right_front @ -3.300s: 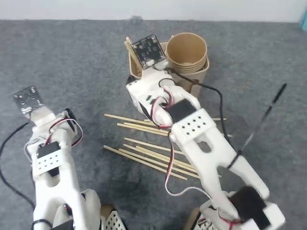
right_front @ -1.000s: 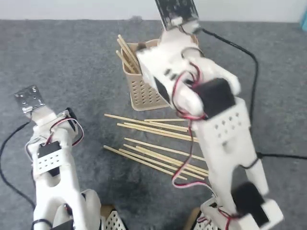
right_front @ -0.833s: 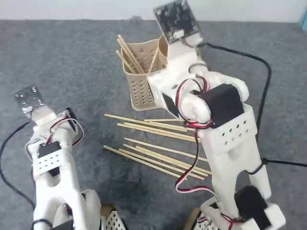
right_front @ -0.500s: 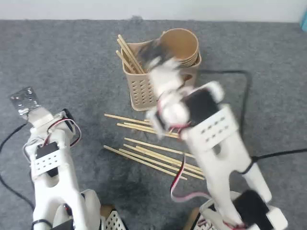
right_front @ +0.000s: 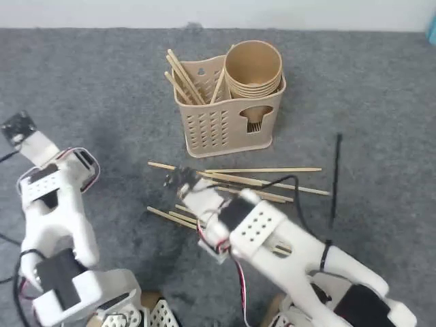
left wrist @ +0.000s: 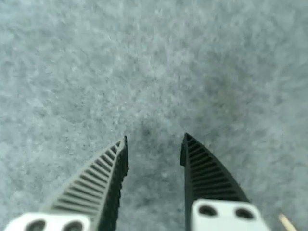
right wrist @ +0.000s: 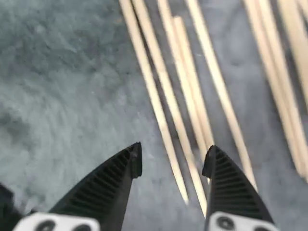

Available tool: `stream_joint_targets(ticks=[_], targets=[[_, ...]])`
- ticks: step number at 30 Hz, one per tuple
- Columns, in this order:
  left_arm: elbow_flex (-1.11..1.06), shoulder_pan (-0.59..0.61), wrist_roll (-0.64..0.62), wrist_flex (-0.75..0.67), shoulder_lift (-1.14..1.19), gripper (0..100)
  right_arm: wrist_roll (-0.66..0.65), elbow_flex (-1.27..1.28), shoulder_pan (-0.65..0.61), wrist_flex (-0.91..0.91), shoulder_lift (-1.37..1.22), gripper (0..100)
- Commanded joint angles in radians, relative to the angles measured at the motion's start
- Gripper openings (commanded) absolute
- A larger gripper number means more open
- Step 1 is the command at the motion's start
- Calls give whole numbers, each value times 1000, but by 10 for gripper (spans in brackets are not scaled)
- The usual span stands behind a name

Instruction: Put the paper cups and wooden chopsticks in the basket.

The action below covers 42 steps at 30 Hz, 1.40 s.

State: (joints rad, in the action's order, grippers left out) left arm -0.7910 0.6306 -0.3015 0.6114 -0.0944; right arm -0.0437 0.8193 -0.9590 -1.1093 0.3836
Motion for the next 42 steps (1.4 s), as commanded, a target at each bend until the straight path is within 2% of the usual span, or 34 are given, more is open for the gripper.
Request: stream_joint_targets(ticks=[1, 7, 15, 19, 22, 30, 36, 42], targets=[[47, 2, -14, 6, -5, 170, -14, 60, -50, 154, 44, 216], [47, 0, -14, 6, -5, 170, -20, 101, -38, 254, 15, 216], [45, -2, -14, 6, -5, 170, -21, 40, -13, 337, -223, 212], [45, -2, -14, 6, -5, 170, -14, -5, -12, 334, -285, 93], [45, -2, -14, 6, -5, 170, -14, -9, -8, 328, -254, 9], [45, -2, -14, 6, -6, 170, -12, 46, 65, 325, -56, 30], [45, -2, -14, 6, -6, 170, -14, 110, 70, 325, 97, 30], [45, -2, -14, 6, -6, 170, -20, 146, 70, 335, 116, 40]])
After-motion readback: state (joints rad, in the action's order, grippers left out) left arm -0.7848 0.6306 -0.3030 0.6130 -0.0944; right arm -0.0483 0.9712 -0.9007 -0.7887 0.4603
